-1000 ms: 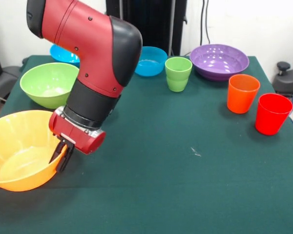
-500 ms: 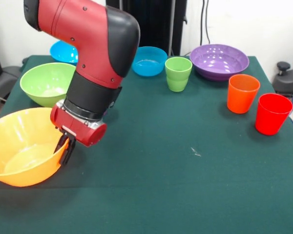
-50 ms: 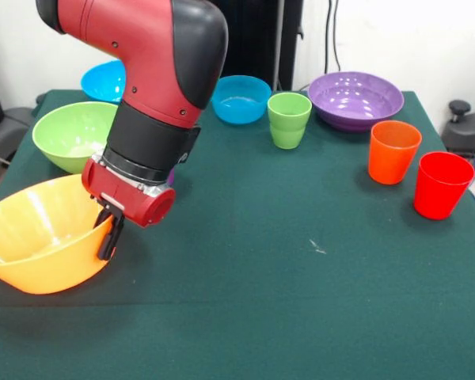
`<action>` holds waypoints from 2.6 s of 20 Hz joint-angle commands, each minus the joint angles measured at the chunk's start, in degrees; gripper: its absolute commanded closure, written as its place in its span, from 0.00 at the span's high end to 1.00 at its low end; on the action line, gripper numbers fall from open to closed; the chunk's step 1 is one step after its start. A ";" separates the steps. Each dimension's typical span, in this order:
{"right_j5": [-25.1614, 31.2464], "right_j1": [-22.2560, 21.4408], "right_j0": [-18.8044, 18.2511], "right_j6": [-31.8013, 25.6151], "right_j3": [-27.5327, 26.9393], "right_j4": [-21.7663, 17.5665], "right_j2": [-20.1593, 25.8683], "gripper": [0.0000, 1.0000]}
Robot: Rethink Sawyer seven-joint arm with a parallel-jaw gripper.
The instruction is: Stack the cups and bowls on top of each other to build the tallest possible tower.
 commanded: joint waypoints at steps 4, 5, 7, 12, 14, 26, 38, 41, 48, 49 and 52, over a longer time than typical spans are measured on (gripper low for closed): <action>7.08 3.15 5.99 7.85 -5.18 5.44 2.92 0.00; 7.47 3.94 6.83 8.44 -5.89 6.34 1.68 0.00; 8.59 5.89 8.97 10.02 -7.53 8.50 -1.64 0.00; 11.49 9.79 12.85 12.05 -10.87 13.10 -8.87 0.00; 12.44 10.86 14.10 12.55 -11.66 14.72 -10.84 0.00; 14.03 9.70 18.16 11.09 -9.38 19.78 -12.62 0.00; 16.06 8.21 20.66 11.87 -7.54 22.78 -13.86 0.00; 16.40 9.00 21.08 12.16 -8.29 23.83 -14.16 0.00; 18.72 10.88 22.20 12.96 -11.22 26.57 -16.21 0.00; 19.05 11.26 22.39 13.22 -11.68 27.06 -16.55 0.00; 18.65 11.26 22.16 12.42 -11.40 27.64 -16.25 0.00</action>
